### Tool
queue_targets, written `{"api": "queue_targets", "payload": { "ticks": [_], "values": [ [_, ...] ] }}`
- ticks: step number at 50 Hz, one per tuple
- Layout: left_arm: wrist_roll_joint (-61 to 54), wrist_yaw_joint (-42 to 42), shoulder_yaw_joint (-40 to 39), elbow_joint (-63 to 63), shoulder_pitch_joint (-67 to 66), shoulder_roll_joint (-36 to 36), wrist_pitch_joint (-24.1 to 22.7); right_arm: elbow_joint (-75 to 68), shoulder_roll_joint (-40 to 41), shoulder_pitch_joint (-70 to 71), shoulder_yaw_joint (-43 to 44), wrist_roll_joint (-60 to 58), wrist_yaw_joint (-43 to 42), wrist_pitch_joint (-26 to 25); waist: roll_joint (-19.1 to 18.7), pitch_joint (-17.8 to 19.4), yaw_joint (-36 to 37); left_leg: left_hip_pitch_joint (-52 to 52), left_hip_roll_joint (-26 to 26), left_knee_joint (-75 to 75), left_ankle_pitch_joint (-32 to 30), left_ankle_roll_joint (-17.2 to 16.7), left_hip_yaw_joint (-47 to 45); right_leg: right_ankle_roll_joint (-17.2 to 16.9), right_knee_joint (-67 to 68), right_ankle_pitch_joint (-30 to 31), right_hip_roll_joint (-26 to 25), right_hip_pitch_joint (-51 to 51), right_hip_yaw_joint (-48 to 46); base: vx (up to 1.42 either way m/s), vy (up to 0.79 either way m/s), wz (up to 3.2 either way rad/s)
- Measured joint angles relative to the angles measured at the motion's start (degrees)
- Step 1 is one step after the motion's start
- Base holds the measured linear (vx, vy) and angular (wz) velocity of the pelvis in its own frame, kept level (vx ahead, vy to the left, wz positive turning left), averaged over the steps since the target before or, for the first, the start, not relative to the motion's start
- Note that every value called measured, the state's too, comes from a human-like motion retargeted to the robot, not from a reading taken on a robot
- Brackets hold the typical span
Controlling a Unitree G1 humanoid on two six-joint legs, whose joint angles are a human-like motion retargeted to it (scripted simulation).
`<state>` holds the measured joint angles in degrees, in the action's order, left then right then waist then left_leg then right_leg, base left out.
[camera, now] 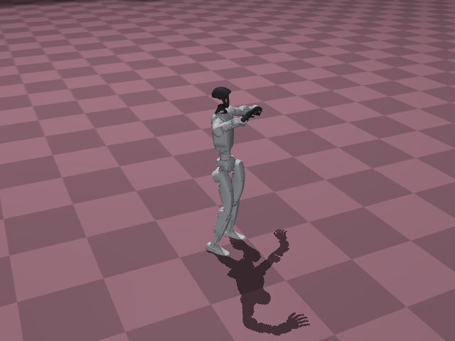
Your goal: Dance
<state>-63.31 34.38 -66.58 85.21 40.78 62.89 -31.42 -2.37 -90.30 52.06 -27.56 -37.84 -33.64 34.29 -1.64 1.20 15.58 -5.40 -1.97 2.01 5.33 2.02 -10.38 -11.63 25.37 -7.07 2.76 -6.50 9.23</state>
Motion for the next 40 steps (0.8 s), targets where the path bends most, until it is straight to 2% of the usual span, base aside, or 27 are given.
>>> {"api": "queue_targets", "payload": {
  "ticks": [2,4,8,11,14,18,20,22,25,28,30,33,35,36,40],
  "values": [
    [-4.96,-1.26,-0.94,0.28,0.98,-1.10,-4.00,1.40,-1.02,1.33,-1.25,-6.88,-4.23,1.81,-0.16,0.60,-0.18,-0.33,-0.13,0.02,0.24,-0.03,0.36,0.39,1.21,-0.25,-0.10,-0.32,-0.02,-0.09,-0.02,0.00],
    [-4.95,-1.61,1.53,0.32,3.30,-1.35,-6.96,-0.41,-0.85,3.54,-0.38,-10.44,-9.31,1.30,-0.55,0.73,-1.21,-0.21,-0.08,0.51,0.30,-0.11,0.84,0.89,0.42,0.13,-0.14,0.30,-0.03,-0.06,-0.02,0.15],
    [3.94,-3.13,13.23,-4.37,13.36,-0.80,-8.71,-12.94,2.67,8.12,6.48,-5.79,-12.65,-7.24,-1.84,-0.49,-3.50,1.13,0.91,2.32,0.64,-0.14,1.45,1.56,-5.28,2.15,0.28,2.93,-0.64,0.04,0.01,0.04],
    [13.91,-3.05,28.27,-13.25,22.37,-2.24,-8.16,-25.24,5.07,9.73,13.92,5.16,-12.27,-14.06,-1.31,-2.55,-4.11,3.28,1.16,4.75,1.76,-0.60,2.91,2.05,-10.72,3.67,1.31,5.01,-1.77,0.13,0.06,0.01],
    [27.25,-8.04,42.66,-23.74,27.78,-4.29,-4.22,-38.12,5.96,10.71,21.85,18.60,-10.55,-17.74,-0.41,-3.99,-4.21,5.65,1.09,7.62,3.18,-0.81,4.56,2.83,-15.03,4.82,2.14,6.67,-3.72,0.11,0.01,0.04],
    [49.98,-19.58,57.01,-40.32,29.73,-4.05,2.05,-54.09,6.12,11.27,34.80,39.12,-3.38,-19.16,0.69,-4.19,-5.13,8.60,1.89,12.29,5.29,-0.80,5.79,3.26,-17.78,5.68,1.97,7.78,-5.34,0.10,-0.11,0.22],
    [63.76,-22.66,62.36,-49.91,29.09,-2.66,4.19,-61.95,4.08,10.22,41.42,50.13,2.79,-18.24,1.07,-4.01,-5.57,10.44,2.17,15.36,6.66,-1.04,6.92,3.48,-18.59,5.84,1.86,8.06,-5.93,0.09,-0.09,0.31],
    [79.17,-23.00,66.71,-59.17,27.69,0.23,4.23,-70.87,0.33,8.04,46.98,62.47,10.89,-16.74,1.00,-3.83,-6.08,12.60,2.51,19.14,8.24,-1.51,8.00,3.60,-19.30,5.80,1.70,8.47,-6.55,0.12,-0.04,0.32],
    [99.87,-18.33,71.95,-73.84,24.95,6.31,5.69,-83.96,-3.74,5.06,55.84,79.71,21.43,-18.02,0.00,-3.43,-7.94,16.44,3.22,26.18,11.28,-2.17,9.80,3.50,-19.76,5.37,1.40,8.73,-7.63,0.06,0.00,0.46],
    [119.57,-7.55,74.89,-85.68,21.77,9.60,6.10,-85.67,0.14,2.05,70.75,95.22,20.28,-20.78,-2.57,-2.91,-10.25,21.20,3.08,33.87,14.04,-3.12,13.37,2.80,-19.54,4.24,1.17,8.36,-7.97,-0.02,0.09,0.51],
    [130.63,0.95,76.67,-91.94,20.46,12.57,3.76,-85.16,3.27,-4.73,82.56,110.66,21.74,-20.43,-3.95,-2.55,-12.01,23.82,3.12,37.63,15.51,-3.51,15.11,2.10,-19.35,3.33,1.03,8.11,-8.46,-0.07,0.15,0.50],
    [138.23,13.51,78.67,-92.24,19.59,12.96,1.20,-84.98,7.51,-14.14,94.37,127.24,24.57,-18.63,-4.33,-2.41,-12.54,23.88,3.42,36.82,14.52,-3.24,15.25,1.83,-19.27,3.14,0.67,8.12,-8.63,-0.02,0.08,0.13],
    [138.30,16.51,76.99,-86.86,19.41,12.35,0.97,-85.11,9.45,-18.62,97.27,128.56,23.73,-18.13,-2.95,-2.64,-11.54,22.66,3.34,33.96,12.53,-3.21,14.45,2.03,-19.20,3.55,0.88,7.90,-8.06,0.01,-0.02,-0.27],
    [136.97,17.03,75.29,-82.50,19.83,11.40,2.60,-84.60,9.57,-20.43,97.34,125.82,23.30,-18.42,-2.01,-2.82,-10.55,21.73,3.15,31.72,11.29,-3.16,13.77,2.21,-19.10,3.80,1.18,7.57,-8.03,-0.02,-0.09,-0.33],
    [123.57,19.57,68.55,-61.62,24.60,6.09,13.03,-76.80,7.18,-22.87,92.63,109.91,22.21,-17.27,-0.09,-2.47,-3.96,16.41,3.05,21.40,6.04,-2.75,9.06,2.78,-17.97,4.38,2.16,6.34,-7.01,-0.10,-0.12,-0.41]
  ]
}}
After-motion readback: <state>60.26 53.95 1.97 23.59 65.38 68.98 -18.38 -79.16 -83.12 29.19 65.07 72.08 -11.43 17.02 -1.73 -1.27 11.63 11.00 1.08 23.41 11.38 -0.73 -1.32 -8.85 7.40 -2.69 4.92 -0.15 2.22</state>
